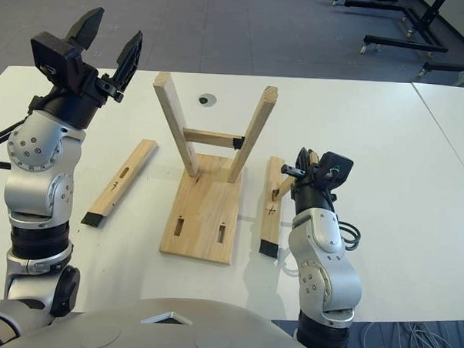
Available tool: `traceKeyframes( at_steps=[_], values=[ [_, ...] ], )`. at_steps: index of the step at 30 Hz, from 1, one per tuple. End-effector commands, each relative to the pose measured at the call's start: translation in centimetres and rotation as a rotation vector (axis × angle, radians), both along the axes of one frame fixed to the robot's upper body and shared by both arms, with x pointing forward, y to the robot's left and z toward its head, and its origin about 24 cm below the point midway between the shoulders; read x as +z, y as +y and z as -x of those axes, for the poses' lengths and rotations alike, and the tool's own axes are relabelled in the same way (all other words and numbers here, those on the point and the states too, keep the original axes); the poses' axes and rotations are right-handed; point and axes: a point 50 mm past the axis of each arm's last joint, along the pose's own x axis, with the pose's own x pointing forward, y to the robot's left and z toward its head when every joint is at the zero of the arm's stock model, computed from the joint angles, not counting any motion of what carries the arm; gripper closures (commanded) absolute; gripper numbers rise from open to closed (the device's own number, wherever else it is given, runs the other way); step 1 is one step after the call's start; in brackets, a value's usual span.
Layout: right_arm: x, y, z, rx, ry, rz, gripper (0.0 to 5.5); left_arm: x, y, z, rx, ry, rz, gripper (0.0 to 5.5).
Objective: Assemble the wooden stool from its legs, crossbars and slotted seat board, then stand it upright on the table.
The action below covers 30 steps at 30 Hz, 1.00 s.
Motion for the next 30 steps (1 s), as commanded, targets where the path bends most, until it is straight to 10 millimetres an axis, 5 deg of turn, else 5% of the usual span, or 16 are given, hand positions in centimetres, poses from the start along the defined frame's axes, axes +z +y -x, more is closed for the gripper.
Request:
traceKeyframes(
  at_steps=[1,30],
  values=[
    [-0.02,0.26,-0.1,0.01,-0.008,0.011,5.11,0.32,-0.19,-0.12,-0.009,-0.015,-0.022,2.49],
    [0.4,1.12,0.05,0.074,-0.049,-0.002,5.11,-0.05,-0.11,-0.3,0.015,-0.028,-0.053,2.49]
  ],
)
